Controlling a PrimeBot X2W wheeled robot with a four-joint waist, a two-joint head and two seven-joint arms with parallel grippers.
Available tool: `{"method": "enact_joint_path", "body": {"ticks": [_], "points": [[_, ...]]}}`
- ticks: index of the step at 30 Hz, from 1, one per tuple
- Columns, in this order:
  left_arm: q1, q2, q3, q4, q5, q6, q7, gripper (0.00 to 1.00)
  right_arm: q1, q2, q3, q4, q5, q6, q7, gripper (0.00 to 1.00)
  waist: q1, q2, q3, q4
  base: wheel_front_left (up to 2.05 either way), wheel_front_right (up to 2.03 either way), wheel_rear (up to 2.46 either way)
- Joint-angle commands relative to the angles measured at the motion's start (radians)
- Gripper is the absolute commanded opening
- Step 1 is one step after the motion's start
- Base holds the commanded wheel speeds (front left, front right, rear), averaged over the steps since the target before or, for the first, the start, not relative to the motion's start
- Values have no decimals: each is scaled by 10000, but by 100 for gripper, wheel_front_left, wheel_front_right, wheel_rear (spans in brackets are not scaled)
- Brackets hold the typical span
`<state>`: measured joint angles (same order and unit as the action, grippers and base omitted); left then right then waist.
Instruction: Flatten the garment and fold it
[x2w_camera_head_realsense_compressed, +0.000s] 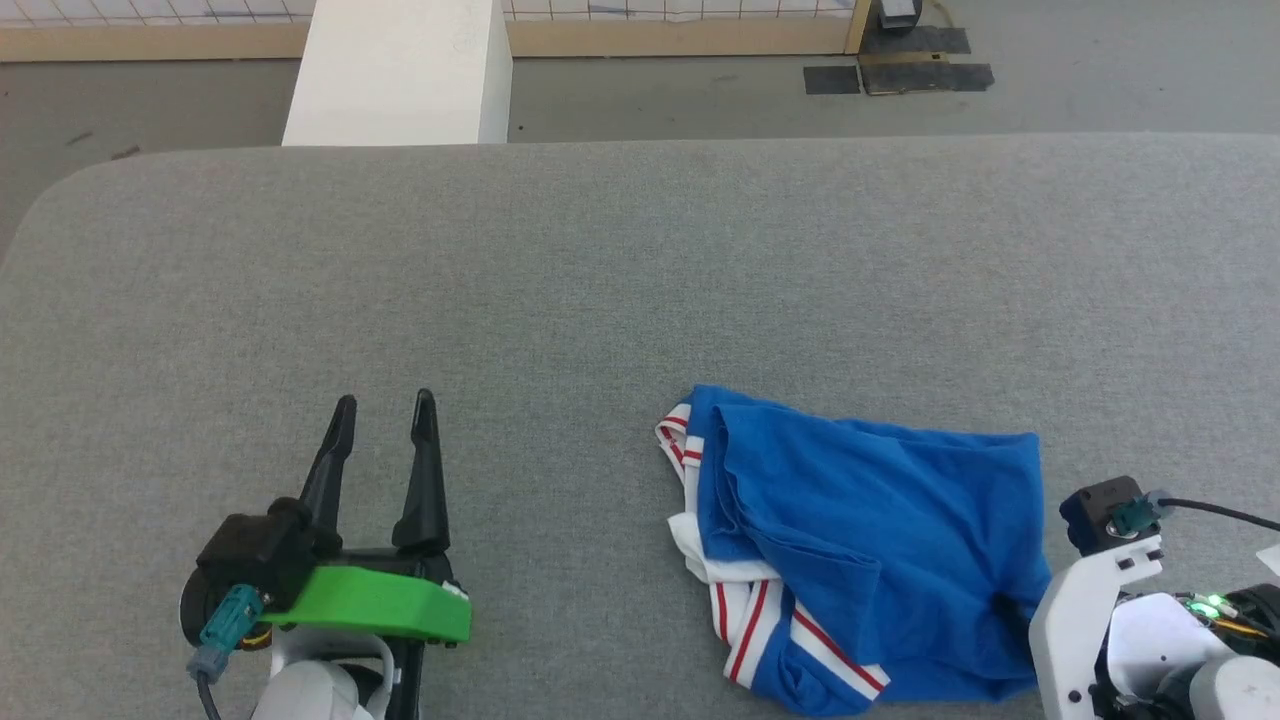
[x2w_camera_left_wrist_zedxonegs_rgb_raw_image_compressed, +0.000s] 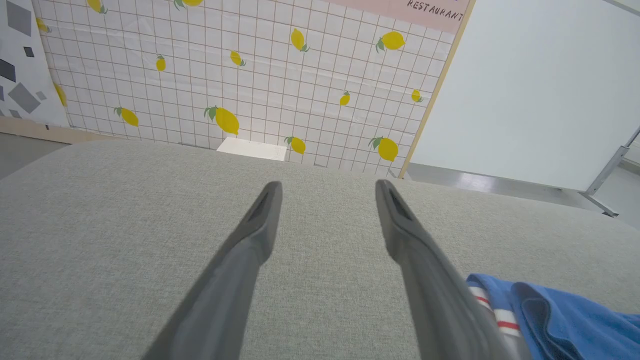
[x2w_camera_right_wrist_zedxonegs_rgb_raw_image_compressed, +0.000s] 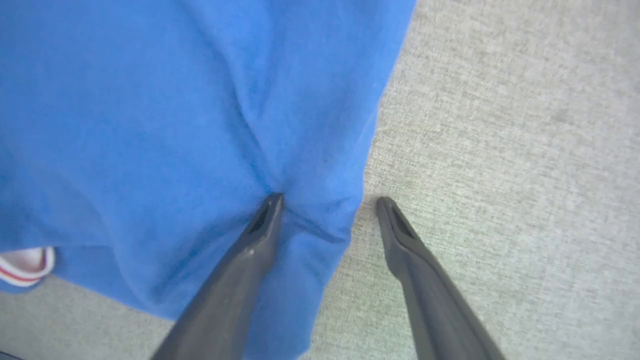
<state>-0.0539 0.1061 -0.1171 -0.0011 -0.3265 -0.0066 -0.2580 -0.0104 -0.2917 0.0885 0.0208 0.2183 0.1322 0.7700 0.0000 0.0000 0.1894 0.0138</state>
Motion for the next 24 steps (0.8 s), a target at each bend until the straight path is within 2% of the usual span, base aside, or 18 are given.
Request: {"method": "enact_joint_path", "body": {"ticks": [1, 2, 7, 15, 20, 24], "points": [[-180, -28, 0, -32, 102, 38, -38, 100, -101, -63, 159, 273, 126, -15, -139, 7, 0, 0, 41, -12, 0, 0, 0], [-182, -35, 9, -52, 108, 49, -38, 100, -185, -165, 252, 350, 201, -15, -240, 0, 0, 0, 59, -33, 0, 0, 0], [-72, -46, 157, -221, 116, 157, -38, 100, -721, -918, 903, 403, 494, -15, -491, 0, 0, 0, 153, -567, 0, 0, 0], [188, 32, 775, -841, 123, 538, -38, 100, -2894, -2856, 2694, 439, 1155, -15, -673, 0, 0, 0, 831, -2881, 0, 0, 0], [-94, 117, 898, -1060, 252, 648, -38, 100, -4439, -3444, 3113, 1362, 1440, -15, -1220, 0, 0, 0, 1396, -3963, 0, 0, 0], [-408, 317, 846, -1239, 485, 724, 137, 100, -5483, -3605, 3217, 2475, 1438, -15, -1941, 0, 0, 0, 1947, -4475, 0, 0, 0]]}}
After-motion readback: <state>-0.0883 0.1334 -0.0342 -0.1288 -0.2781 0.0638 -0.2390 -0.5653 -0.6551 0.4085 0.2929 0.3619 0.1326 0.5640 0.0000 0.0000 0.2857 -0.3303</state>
